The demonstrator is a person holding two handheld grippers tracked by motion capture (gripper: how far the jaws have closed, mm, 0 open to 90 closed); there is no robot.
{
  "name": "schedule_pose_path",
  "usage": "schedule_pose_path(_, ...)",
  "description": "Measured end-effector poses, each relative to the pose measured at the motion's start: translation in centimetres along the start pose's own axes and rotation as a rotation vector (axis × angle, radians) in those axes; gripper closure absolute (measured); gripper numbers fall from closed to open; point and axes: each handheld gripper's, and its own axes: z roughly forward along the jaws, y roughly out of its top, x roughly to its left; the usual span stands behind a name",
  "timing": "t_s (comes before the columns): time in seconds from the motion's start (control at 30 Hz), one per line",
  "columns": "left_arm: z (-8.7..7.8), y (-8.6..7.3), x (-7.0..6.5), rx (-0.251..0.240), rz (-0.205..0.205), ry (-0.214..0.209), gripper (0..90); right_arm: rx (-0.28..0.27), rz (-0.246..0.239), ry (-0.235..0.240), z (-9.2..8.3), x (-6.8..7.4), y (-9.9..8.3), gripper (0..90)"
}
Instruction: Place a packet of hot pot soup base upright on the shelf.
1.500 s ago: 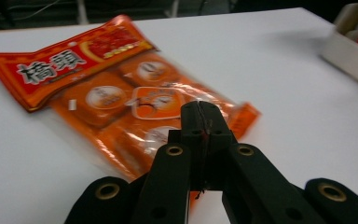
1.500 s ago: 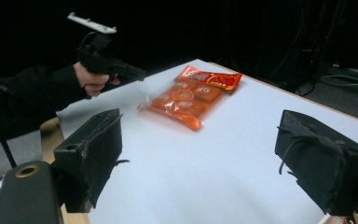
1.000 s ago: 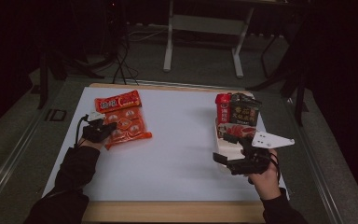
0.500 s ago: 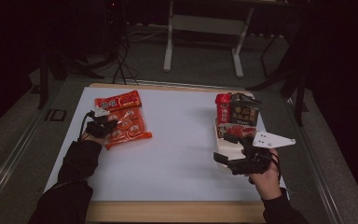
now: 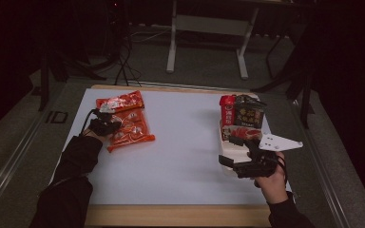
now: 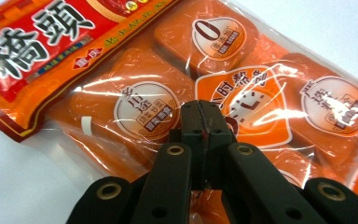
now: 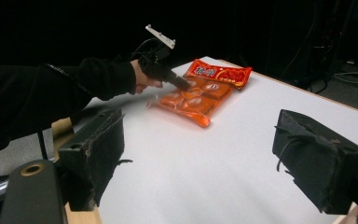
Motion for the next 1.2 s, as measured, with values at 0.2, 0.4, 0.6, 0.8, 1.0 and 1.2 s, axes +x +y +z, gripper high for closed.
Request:
schedule_pose_path(0.2,-0.3,-0.8,-0.5,-0.032,0.005,-0.039,90.0,0.000,0.002,-0.001,-0.1,-0.1,0.0,16.2)
schedule_pose_path(0.4,-0.7,-1.4,-2.7,-0.042,0.055,-0.066,90.0,-0.006,0.009,0.002,0.0,-0.1,0.2,16.2)
schedule_pose_path(0.6,-1.1,-2.4,-4.8,-0.069,0.069,-0.107,90.0,0.003,0.001,0.009,0.5,0.4,0.2,16.2)
schedule_pose_path(0.8,-1.3,-2.4,-5.0,-0.098,0.054,-0.107,90.0,0.004,0.000,0.014,0.5,0.5,0.3,16.2)
schedule_pose_path(1.0,-1.1,-0.9,-6.2,-0.147,0.052,-0.142,90.0,0.005,0.010,0.013,0.6,0.2,0.2,16.2)
schedule_pose_path(1.2,0.2,1.9,-8.2,-0.140,0.062,-0.191,90.0,0.005,0.006,0.013,0.5,0.3,0.1,16.2)
